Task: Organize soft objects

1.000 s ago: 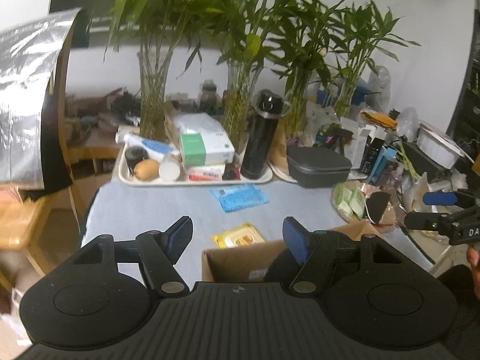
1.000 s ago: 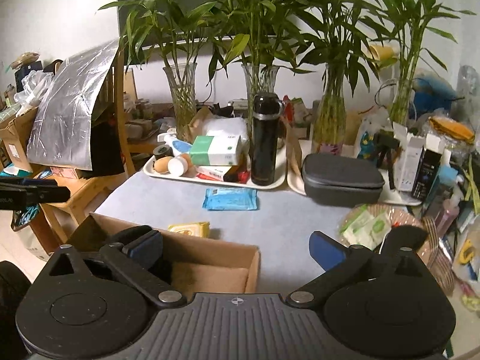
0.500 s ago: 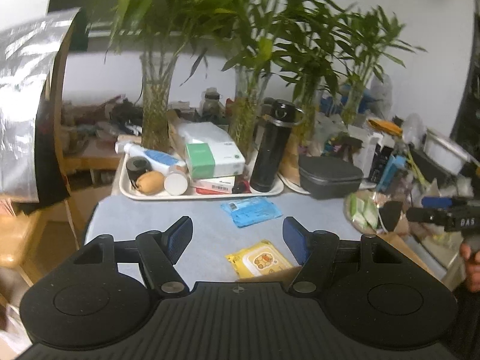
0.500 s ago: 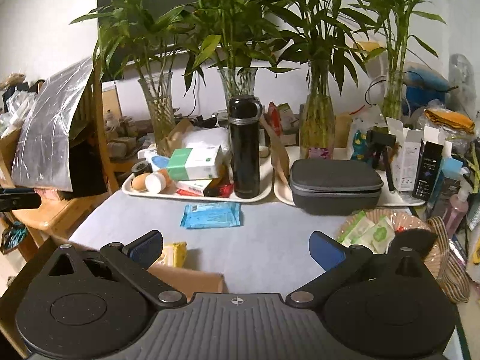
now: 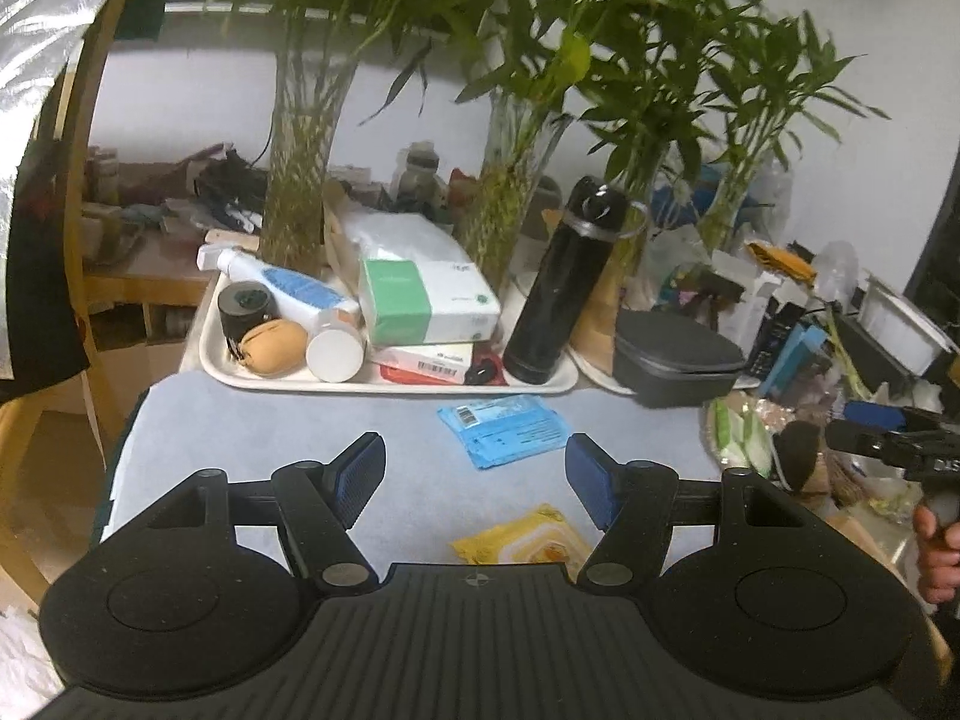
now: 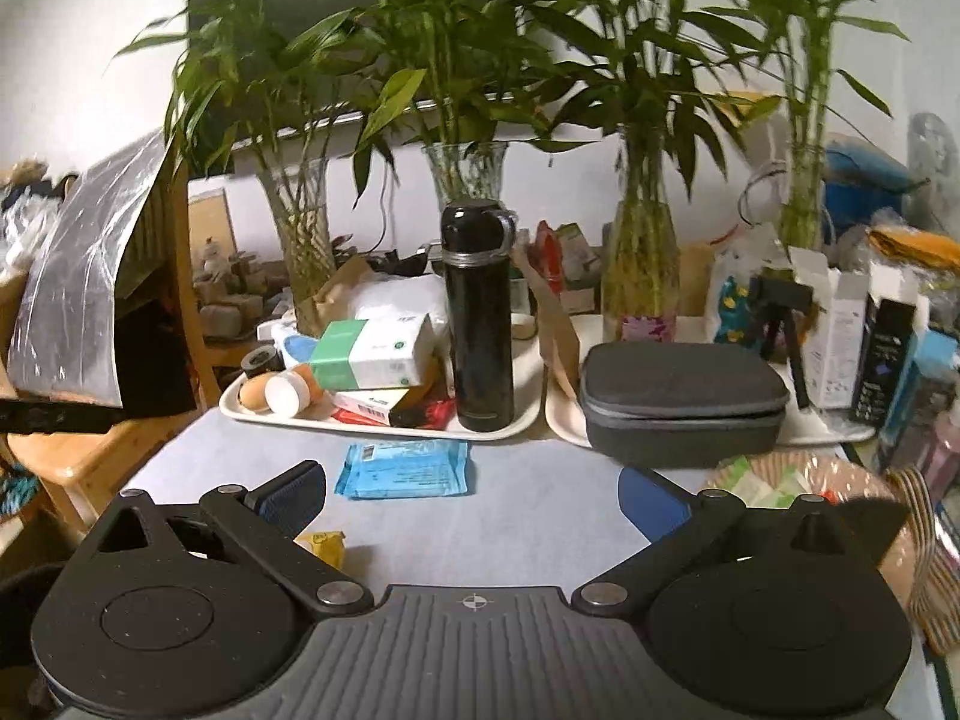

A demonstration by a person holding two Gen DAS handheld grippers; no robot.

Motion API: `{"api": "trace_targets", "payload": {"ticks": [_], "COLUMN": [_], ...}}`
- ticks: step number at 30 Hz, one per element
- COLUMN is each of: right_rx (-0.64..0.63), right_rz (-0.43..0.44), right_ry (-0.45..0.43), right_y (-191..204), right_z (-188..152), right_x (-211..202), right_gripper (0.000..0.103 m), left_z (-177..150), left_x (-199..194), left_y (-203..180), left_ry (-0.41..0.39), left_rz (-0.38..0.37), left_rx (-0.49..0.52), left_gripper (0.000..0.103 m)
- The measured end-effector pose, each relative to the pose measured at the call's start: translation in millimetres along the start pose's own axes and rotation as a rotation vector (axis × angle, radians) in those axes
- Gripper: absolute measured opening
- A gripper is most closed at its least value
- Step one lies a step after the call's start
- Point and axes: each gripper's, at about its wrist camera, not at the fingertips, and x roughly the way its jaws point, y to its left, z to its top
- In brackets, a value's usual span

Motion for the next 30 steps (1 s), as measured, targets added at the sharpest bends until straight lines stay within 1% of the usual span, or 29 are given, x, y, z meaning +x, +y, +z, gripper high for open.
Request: {"api": "trace_targets", "payload": {"ticks": [3,6,10,14,16,18,20,23,24,25,26,30], "right_rx": [0.005,0.011,0.037,0.015,0.014,0.031,0.049,0.055,0.054,0.055,0.058,0.092], "right_rz": [0.02,0.015,0.008,-0.002,-0.008,-0.01,-0.008,-0.002,-0.002,-0.002,0.001,0.012], "right_ry": [0.023,0.05,0.077,0.095,0.1,0.098,0.088,0.081,0.077,0.072,0.07,0.048], "right_y": [-2.9,-7.2,-14.6,-17.3,-18.6,-20.8,-21.5,-21.6,-21.7,-22.1,-22.6,-30.3], "right_z": [0.4,1.2,3.1,4.7,7.0,8.8,10.0,10.8,11.1,11.0,11.3,12.8], "right_x": [11.9,24.1,38.6,51.0,55.1,57.1,56.3,55.3,54.4,52.6,51.2,44.4], "right_gripper": [0.103,0.103,0.103,0.103,0.103,0.103,0.103,0.103,0.103,0.103,0.103,0.103], "left_z": [-3.2,-4.2,6.4,26.9,36.3,44.5,51.6,60.8,61.3,60.7,59.6,50.5], "left_x": [16.8,30.6,41.0,47.5,52.9,58.4,67.8,88.4,95.7,103.7,110.2,143.3], "left_y": [7.4,13.5,19.9,19.5,15.5,10.2,3.3,-7.0,-9.3,-10.2,-10.7,-11.3], "left_ry": [0.023,0.059,0.144,0.24,0.3,0.348,0.407,0.524,0.569,0.621,0.656,0.799], "left_rz": [0.007,0.017,0.016,0.032,0.045,0.049,0.061,0.095,0.11,0.133,0.147,0.129], "left_rx": [-0.028,-0.051,-0.105,-0.159,-0.175,-0.178,-0.177,-0.19,-0.209,-0.247,-0.283,-0.398], "left_gripper": [0.066,0.066,0.066,0.066,0.066,0.069,0.079,0.082,0.082,0.083,0.083,0.083]}}
